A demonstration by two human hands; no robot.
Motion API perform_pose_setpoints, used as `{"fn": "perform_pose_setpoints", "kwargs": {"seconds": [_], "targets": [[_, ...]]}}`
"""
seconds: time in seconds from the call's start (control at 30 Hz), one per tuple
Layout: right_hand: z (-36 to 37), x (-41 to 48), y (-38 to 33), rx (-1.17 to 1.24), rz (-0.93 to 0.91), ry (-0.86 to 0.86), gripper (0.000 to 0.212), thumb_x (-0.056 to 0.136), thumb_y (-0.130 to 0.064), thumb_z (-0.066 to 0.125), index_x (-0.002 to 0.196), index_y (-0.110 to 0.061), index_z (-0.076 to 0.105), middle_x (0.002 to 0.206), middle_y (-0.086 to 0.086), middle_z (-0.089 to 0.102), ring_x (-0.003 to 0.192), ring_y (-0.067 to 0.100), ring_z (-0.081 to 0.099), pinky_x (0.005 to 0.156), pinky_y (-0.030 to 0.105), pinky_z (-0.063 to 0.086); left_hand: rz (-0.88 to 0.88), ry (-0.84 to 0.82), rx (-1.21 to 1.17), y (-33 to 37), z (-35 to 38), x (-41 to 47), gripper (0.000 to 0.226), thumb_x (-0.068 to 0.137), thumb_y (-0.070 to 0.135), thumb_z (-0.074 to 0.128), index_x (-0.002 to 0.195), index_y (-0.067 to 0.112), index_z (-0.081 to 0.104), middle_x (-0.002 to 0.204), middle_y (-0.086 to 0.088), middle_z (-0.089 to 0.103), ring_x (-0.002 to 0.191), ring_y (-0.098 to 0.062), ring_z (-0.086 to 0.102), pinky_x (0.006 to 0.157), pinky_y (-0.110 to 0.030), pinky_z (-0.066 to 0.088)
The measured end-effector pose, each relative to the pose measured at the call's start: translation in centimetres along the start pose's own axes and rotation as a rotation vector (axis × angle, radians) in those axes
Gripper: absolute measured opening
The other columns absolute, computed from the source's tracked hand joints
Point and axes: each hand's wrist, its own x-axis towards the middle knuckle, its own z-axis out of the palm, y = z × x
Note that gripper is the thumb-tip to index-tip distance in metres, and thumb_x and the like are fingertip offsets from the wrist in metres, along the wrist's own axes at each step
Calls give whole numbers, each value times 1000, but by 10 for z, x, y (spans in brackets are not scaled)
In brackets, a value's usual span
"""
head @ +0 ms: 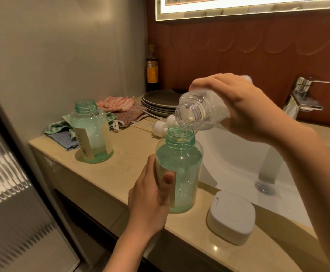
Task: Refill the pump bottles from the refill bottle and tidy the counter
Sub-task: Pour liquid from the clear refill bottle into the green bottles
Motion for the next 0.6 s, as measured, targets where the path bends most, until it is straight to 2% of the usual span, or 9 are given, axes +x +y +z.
{"fn": "perform_pose_setpoints", "kwargs": {"seconds": [0.13, 0.3, 0.43, 0.6], "targets": [[0, 0, 0, 2, 5, 7, 77, 68, 5, 77, 133, -23, 46, 125, 4, 56, 113, 23, 47, 83, 14, 15, -1, -6, 0, 0, 0, 0, 70, 65, 92, 6, 102, 46, 42, 98, 19, 59, 89, 0, 57, 77, -37, 47], [-1, 0, 0, 24, 12, 3, 72, 71, -1, 77, 133, -23, 47, 127, 3, 56, 115, 24, 48, 85, 17, 17, 12, 5, 22, -1, 0, 0, 66, 67, 91, 6, 98, 45, 41, 95, 21, 57, 83, 2, 56, 70, -32, 45], [-1, 0, -1, 26, 16, 7, 72, 71, -1, 78, 133, -22, 46, 127, 4, 56, 115, 25, 49, 89, 24, 21, 7, 2, 9, -1, 0, 0, 70, 66, 92, 7, 104, 44, 40, 95, 20, 59, 85, 0, 57, 73, -35, 47], [0, 0, -1, 23, 13, 7, 73, 71, 0, 77, 133, -22, 46, 126, 4, 56, 114, 24, 48, 87, 18, 18, -4, -4, 15, 0, 0, 0, 67, 64, 93, 5, 101, 48, 40, 98, 20, 59, 87, 2, 56, 75, -35, 47]]}}
